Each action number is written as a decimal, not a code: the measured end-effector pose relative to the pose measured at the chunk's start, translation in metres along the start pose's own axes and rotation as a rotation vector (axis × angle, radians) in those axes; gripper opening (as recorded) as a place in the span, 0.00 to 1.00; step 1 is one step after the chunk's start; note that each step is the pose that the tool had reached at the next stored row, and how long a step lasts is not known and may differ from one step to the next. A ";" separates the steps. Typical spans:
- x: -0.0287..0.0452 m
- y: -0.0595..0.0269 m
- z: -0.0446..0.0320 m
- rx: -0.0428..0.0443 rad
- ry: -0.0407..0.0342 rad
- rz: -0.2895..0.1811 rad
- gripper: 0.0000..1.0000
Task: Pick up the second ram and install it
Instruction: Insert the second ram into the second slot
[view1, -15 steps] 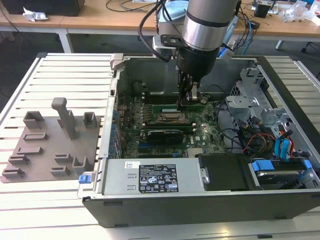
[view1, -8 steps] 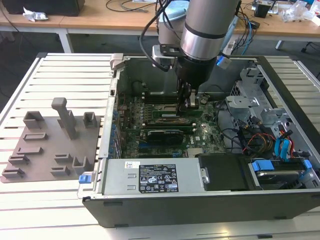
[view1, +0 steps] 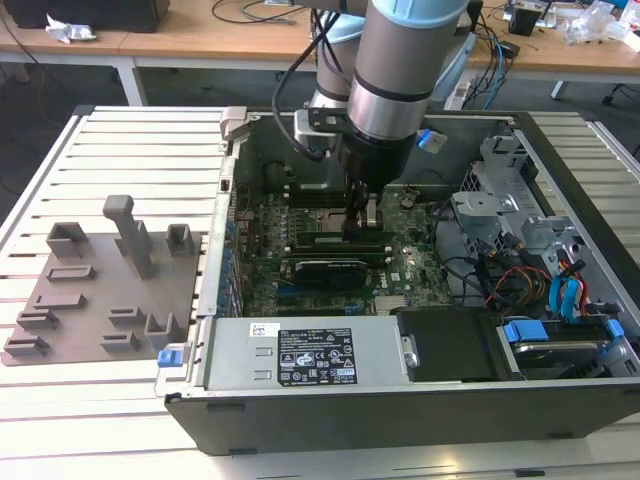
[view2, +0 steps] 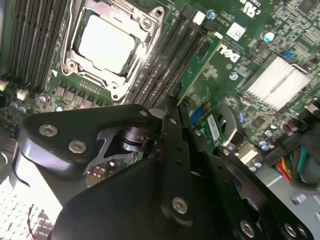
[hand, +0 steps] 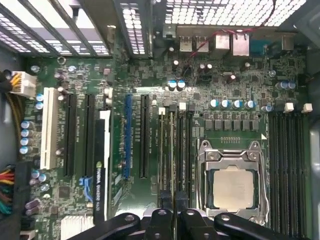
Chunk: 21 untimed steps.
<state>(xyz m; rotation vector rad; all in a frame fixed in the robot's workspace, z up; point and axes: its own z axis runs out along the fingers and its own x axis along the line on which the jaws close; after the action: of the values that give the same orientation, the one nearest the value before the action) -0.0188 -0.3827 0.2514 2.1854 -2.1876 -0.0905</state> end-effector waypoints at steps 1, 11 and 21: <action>-0.0024 0.0004 0.0039 -0.0001 -0.0001 0.002 0.13; -0.0063 0.0028 0.0200 -0.0001 0.0000 0.002 0.13; -0.0064 0.0048 0.0144 0.0036 -0.0415 0.001 0.13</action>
<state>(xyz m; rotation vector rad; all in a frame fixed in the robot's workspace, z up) -0.0246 -0.3761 0.2374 2.2042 -2.2118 -0.1331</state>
